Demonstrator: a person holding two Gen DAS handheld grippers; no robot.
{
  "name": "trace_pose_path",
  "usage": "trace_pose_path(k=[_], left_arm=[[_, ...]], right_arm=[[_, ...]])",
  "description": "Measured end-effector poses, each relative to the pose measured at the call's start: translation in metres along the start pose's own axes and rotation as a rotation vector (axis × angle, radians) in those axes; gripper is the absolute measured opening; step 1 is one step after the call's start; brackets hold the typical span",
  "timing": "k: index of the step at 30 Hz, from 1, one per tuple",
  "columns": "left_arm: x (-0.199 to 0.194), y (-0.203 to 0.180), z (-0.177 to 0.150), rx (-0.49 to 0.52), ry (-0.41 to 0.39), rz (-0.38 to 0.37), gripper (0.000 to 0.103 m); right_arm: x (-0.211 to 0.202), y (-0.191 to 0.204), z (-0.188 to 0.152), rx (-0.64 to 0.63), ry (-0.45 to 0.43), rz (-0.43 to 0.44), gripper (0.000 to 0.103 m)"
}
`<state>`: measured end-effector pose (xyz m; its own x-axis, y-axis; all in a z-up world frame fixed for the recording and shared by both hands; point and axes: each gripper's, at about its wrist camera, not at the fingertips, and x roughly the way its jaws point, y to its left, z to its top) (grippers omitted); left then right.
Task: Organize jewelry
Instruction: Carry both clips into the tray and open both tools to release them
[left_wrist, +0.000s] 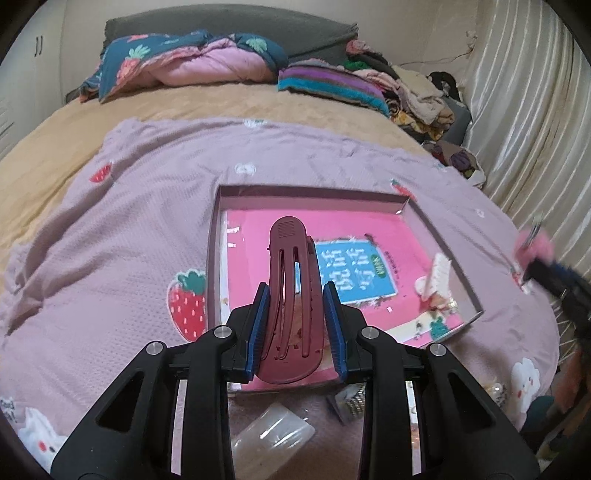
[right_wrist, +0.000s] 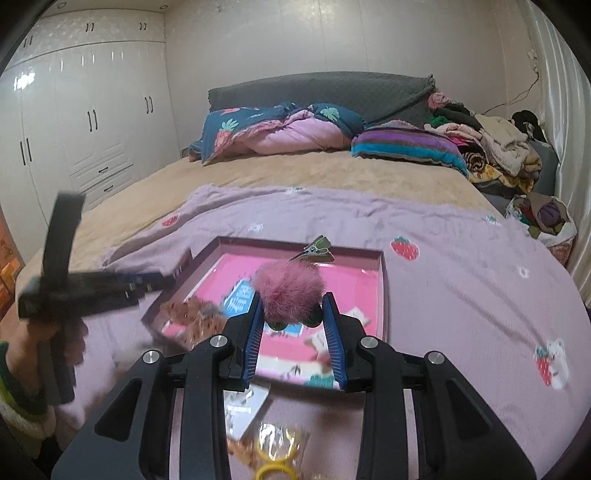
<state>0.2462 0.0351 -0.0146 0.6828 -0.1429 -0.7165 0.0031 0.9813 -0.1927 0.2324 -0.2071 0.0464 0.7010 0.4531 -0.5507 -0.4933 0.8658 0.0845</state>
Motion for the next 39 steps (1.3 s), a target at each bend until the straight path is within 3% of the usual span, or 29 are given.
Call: trace_pose_path(k=[7,18,27,39], left_arm=[[0.029,-0.002,-0.014,0.025,0.059,0.027,0.022],[0.061,-0.012,-0.013,0.092,0.074,0.054,0.022],[0.068,-0.001,-0.011,0.061,0.086,0.03,0.022],[0.052,0.011,-0.005,0.017,0.085,0.035,0.022]], right_arm=[[0.025,0.003,0.018,-0.022,0.0,-0.001,0.03],[0.084,0.009,0.034,-0.095,0.064,-0.008,0.03],[0.132,-0.005,0.011,-0.081,0.18,-0.01,0.03],[0.156,0.009,-0.011,-0.135,0.295,0.014,0.03]])
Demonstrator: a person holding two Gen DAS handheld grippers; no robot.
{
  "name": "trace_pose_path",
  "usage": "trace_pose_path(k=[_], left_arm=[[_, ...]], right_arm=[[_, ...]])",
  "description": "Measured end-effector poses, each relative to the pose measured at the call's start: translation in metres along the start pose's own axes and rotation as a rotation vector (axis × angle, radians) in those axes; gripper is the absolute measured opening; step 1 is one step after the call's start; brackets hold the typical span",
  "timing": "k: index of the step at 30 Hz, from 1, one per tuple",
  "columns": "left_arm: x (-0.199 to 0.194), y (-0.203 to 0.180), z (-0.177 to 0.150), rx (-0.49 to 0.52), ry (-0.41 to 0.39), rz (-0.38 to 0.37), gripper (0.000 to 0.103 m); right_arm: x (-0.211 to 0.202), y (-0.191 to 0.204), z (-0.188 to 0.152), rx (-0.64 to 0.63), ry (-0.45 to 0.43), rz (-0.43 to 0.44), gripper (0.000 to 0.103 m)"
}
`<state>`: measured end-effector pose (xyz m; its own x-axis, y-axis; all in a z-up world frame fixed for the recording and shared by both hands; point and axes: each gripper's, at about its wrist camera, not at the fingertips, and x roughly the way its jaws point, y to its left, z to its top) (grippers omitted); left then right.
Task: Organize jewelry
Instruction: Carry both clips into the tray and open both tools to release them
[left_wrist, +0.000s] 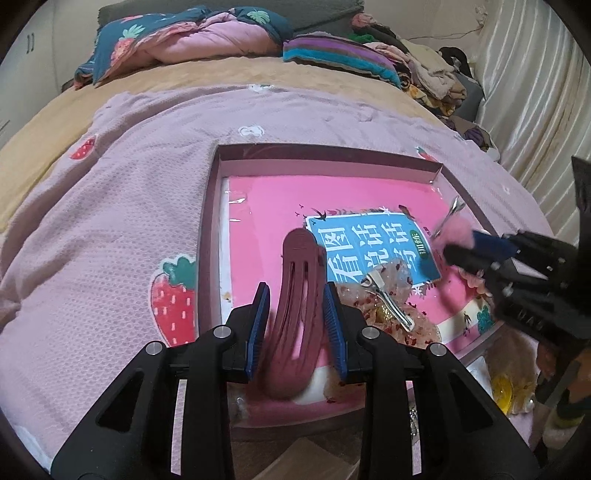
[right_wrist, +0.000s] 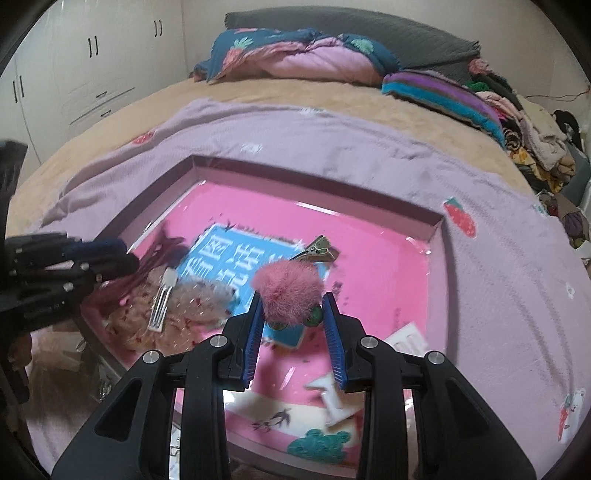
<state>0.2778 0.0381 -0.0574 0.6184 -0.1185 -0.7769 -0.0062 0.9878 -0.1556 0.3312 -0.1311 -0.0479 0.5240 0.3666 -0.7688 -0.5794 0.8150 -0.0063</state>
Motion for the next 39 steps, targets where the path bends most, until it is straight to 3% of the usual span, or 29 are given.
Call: trace_pose_path(k=[19,27,29,33,37,39], left_arm=[[-0.008,0.002,0.003,-0.022,0.011,-0.015,0.038],[-0.016,0.003,0.005,-0.023,0.0,-0.019,0.049],[-0.019,0.003,0.005,-0.024,-0.005,-0.02,0.053],[-0.028,0.003,0.007,-0.028,-0.022,-0.021,0.06],[-0.037,0.004,0.011,-0.037,-0.039,-0.018,0.068],[-0.043,0.005,0.012,-0.043,-0.051,-0.023,0.073]], right_arm=[[0.001,-0.009,-0.003,0.074,0.027,0.047,0.035],[-0.01,-0.012,-0.001,0.097,0.002,0.053,0.045],[-0.015,-0.014,0.0,0.107,-0.01,0.05,0.054],[-0.027,-0.019,0.002,0.139,-0.041,0.052,0.06],[-0.037,-0.023,0.003,0.16,-0.071,0.042,0.075],[-0.043,-0.024,0.004,0.17,-0.083,0.042,0.076]])
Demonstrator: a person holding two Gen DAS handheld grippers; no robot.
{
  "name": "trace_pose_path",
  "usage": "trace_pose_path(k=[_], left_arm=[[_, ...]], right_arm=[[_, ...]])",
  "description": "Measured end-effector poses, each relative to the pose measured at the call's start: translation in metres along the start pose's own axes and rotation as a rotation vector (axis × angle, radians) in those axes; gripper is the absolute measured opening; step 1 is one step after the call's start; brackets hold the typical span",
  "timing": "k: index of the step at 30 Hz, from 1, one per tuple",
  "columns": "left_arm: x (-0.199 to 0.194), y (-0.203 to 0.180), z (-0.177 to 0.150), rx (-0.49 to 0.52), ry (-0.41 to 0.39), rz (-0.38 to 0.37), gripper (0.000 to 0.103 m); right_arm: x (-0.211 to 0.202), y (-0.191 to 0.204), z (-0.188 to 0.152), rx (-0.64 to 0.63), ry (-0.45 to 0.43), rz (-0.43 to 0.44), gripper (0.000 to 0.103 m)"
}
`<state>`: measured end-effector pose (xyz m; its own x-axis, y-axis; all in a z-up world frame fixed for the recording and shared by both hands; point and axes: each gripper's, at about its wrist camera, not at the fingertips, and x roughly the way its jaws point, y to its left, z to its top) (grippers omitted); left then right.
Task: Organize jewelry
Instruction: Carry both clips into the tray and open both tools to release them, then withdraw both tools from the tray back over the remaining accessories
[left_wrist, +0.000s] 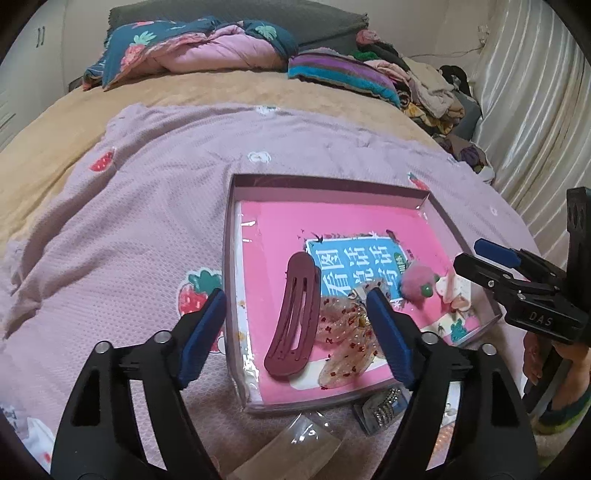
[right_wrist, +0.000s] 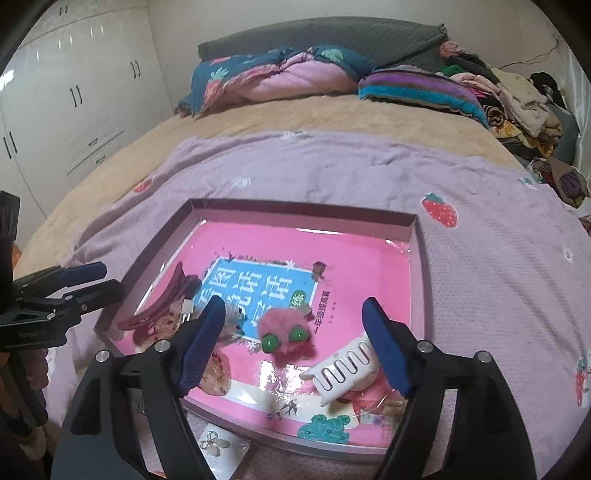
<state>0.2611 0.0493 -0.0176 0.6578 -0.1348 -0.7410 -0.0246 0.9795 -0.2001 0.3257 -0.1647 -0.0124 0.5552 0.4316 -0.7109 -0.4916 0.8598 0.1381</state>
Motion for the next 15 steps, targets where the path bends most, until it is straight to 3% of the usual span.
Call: trace_pose_path(k=[4,10,15], left_arm=[[-0.013,0.001,0.003,-0.008,-0.022,-0.001,0.084],[-0.036,0.006,0.003,-0.04,-0.065,-0.001,0.094],[-0.06,0.006,0.003,-0.051,-0.121,-0.012,0.093]], right_arm=[[-0.013,-0.002,0.002,0.014,-0.033,-0.008,0.086],[-0.036,-0.005,0.005,0.033,-0.082,-0.019,0.086],[-0.062,-0.002,0.005,0.025,-0.127,-0.048,0.086]])
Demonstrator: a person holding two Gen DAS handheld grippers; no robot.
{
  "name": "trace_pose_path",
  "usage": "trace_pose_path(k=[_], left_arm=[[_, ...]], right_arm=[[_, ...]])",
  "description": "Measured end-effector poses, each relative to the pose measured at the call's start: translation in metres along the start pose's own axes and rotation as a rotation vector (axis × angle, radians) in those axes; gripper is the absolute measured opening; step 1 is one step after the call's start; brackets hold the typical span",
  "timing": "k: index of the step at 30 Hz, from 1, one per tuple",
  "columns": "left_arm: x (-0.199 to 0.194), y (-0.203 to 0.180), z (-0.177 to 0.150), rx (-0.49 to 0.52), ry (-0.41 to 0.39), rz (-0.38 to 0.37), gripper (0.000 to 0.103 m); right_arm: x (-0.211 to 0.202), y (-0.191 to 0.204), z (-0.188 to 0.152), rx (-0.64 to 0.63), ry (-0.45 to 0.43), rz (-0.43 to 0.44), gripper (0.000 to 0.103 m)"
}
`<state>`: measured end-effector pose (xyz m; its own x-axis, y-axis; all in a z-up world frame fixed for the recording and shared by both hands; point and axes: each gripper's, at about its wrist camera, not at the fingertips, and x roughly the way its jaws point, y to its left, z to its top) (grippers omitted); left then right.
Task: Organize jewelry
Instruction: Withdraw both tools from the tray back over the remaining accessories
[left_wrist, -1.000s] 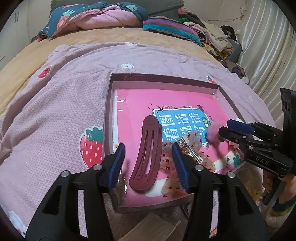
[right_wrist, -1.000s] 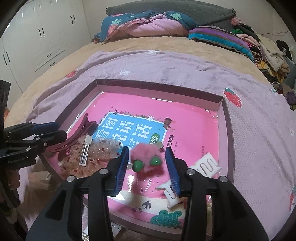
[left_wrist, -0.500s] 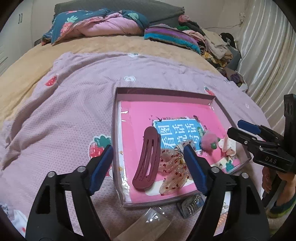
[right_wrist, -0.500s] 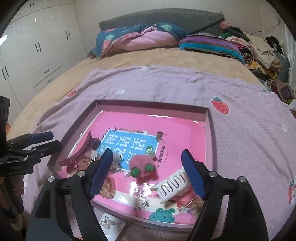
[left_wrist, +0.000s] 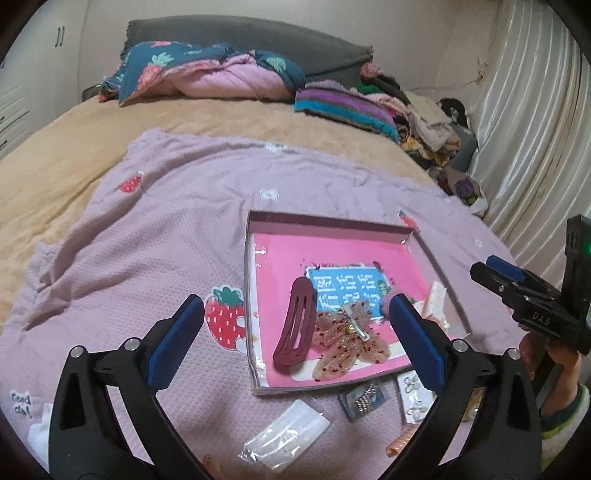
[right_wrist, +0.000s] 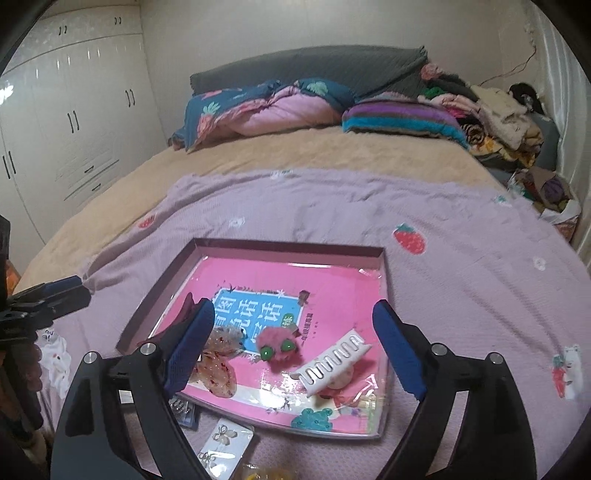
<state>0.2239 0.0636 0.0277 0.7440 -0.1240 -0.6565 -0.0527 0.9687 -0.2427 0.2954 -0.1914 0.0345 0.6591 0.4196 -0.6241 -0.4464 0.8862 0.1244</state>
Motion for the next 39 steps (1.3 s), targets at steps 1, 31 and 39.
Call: trace_pose_path(k=[1,31,39], left_arm=[[-0.005,0.0,0.0,-0.003,-0.011,-0.003,0.093],[-0.128,-0.007,-0.025,-0.02,-0.165,0.022,0.093],[-0.136,-0.009,-0.037,-0.009,-0.157,0.022,0.093]], right_arm=[[-0.007,0.002,0.001,-0.009,-0.014,-0.007,0.087],[-0.134,0.025,-0.024,-0.015,-0.15,-0.003,0.097],[-0.155,0.027,-0.035,-0.016,-0.16,-0.011,0.097]])
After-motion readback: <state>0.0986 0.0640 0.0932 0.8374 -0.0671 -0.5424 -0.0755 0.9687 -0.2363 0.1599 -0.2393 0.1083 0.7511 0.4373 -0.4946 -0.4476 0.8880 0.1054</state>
